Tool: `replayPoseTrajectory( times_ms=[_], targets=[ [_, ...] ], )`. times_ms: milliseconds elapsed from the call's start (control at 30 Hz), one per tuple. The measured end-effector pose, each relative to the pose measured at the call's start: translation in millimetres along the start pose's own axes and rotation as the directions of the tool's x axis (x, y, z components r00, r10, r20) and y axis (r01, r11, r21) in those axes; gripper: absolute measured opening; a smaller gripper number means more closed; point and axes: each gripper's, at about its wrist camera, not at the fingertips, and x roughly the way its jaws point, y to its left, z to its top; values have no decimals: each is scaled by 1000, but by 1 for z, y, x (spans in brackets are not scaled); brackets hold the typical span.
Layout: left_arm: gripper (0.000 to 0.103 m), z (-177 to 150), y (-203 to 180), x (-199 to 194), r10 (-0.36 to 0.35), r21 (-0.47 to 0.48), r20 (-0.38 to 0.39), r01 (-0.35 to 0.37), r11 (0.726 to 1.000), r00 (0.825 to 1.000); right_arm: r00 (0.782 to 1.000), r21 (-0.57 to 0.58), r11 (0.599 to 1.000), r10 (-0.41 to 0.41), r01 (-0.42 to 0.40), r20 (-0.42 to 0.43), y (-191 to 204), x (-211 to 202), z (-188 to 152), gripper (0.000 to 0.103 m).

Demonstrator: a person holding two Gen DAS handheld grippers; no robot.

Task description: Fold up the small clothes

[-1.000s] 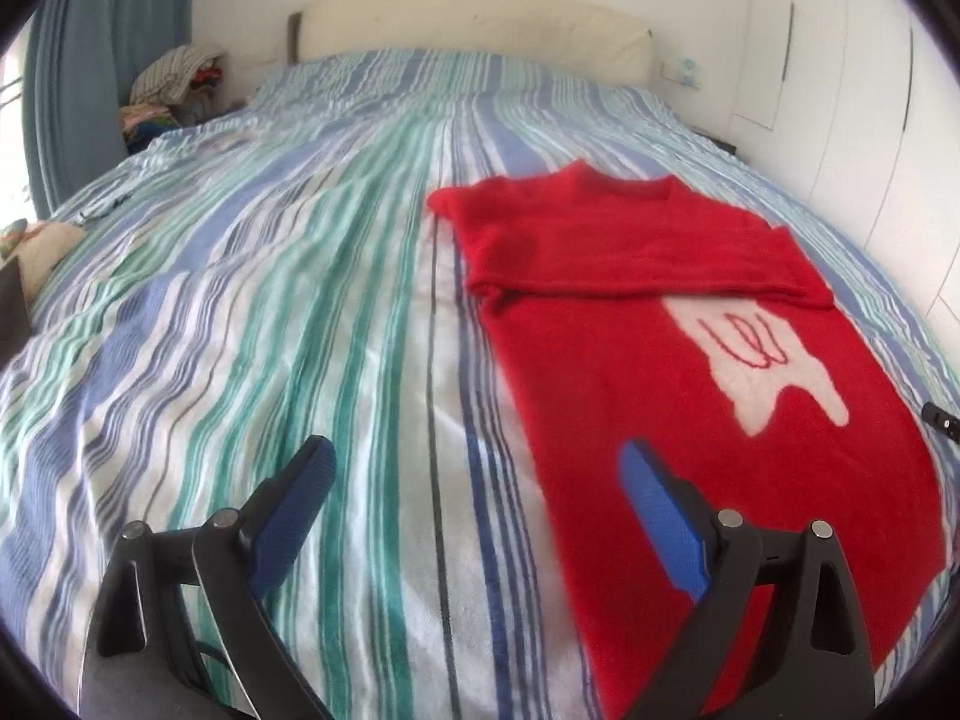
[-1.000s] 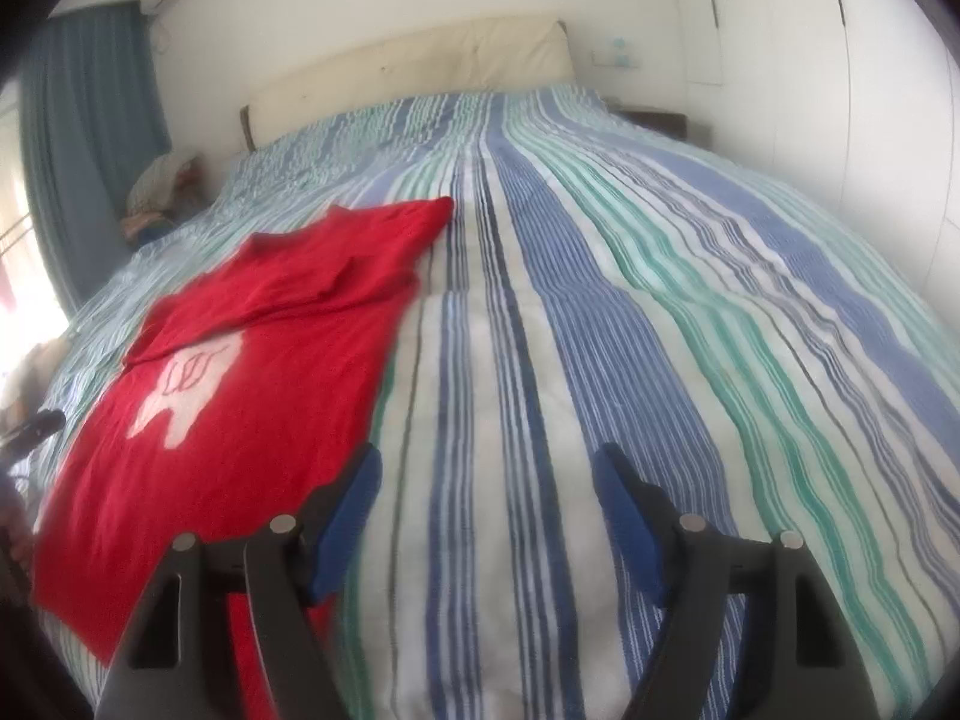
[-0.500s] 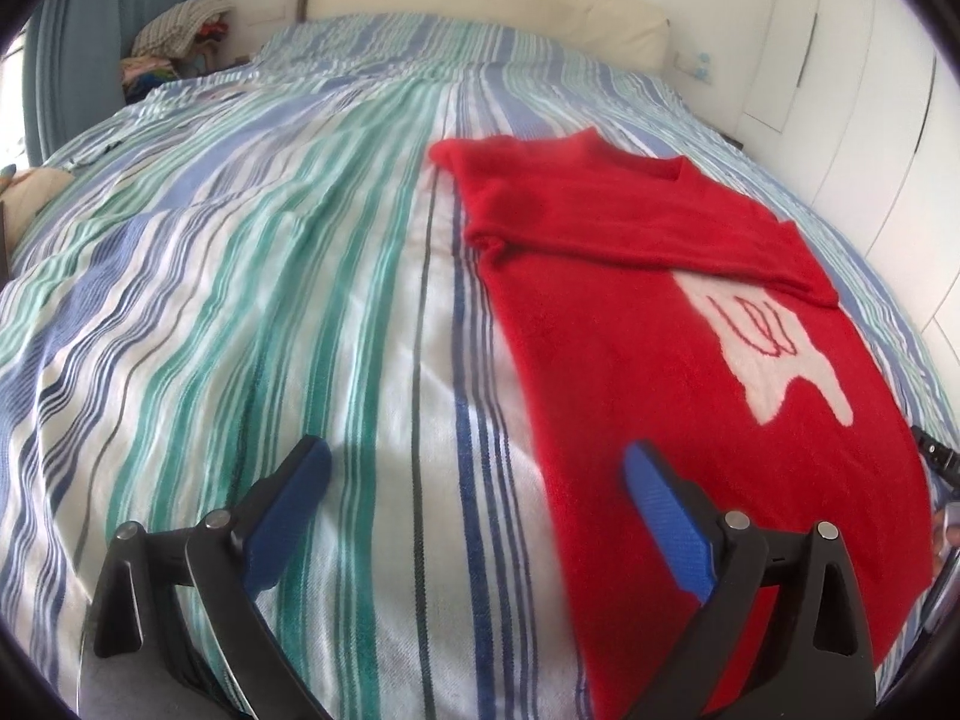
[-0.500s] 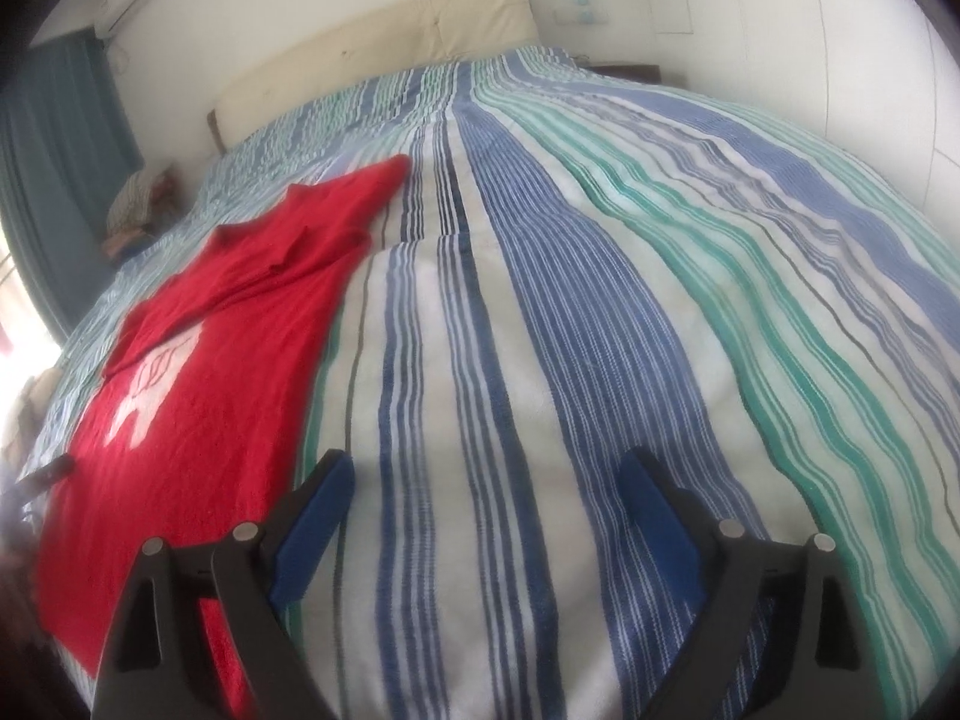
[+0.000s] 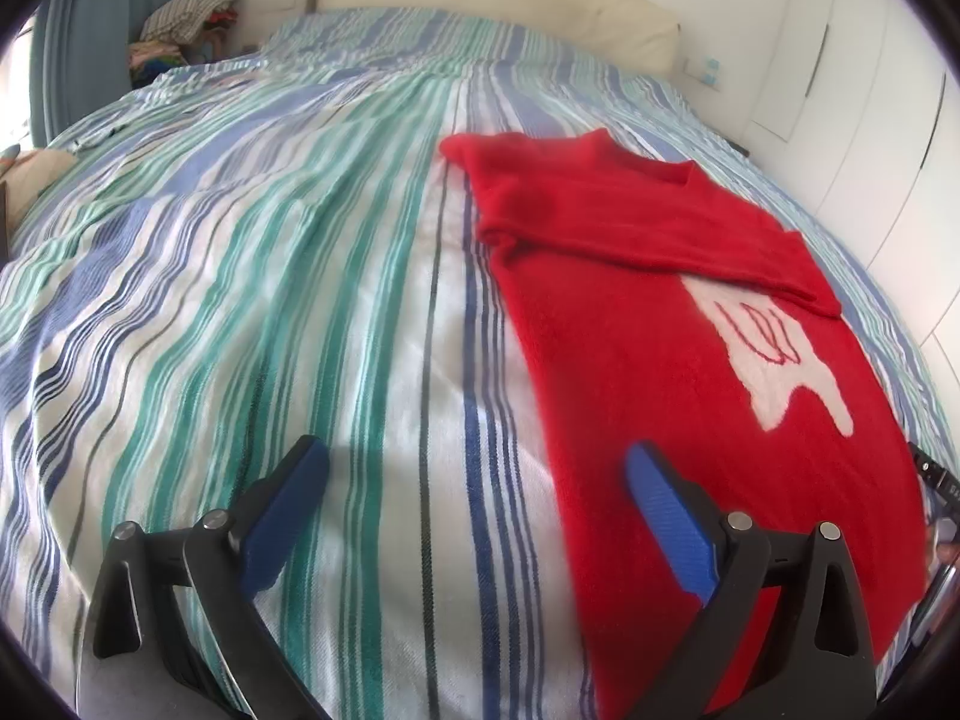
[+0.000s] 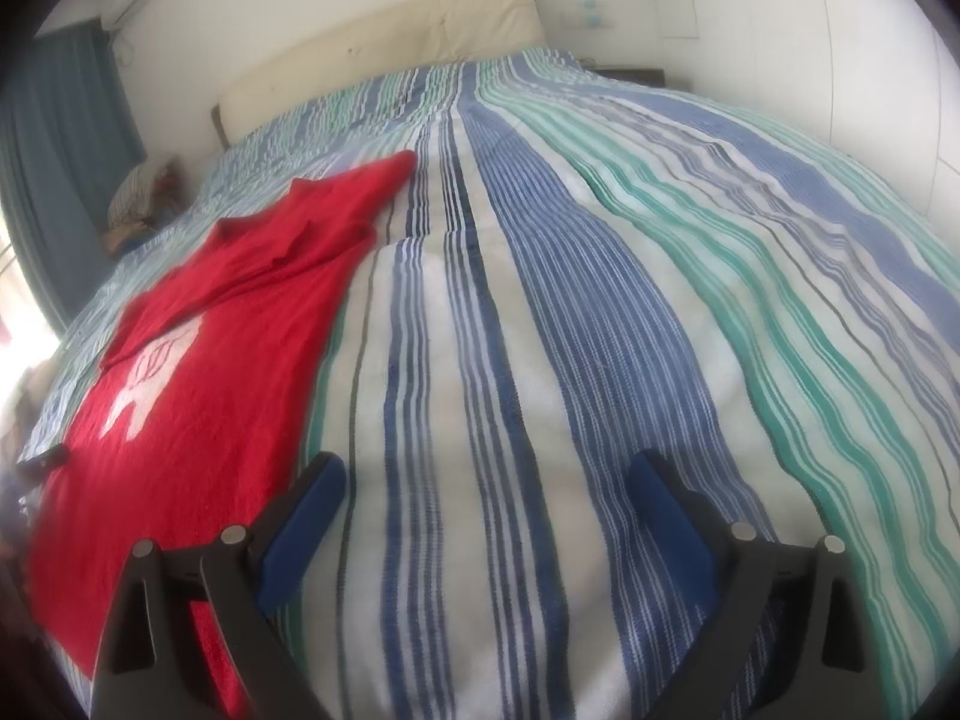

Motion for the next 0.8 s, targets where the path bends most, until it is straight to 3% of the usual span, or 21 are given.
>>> replayPoseTrajectory(
  times_ms=[800],
  targets=[
    [101, 0, -1, 2, 9, 3, -3, -9, 1000, 1000, 1000, -2, 1000, -2, 2, 0, 1, 1, 0, 96]
  ],
)
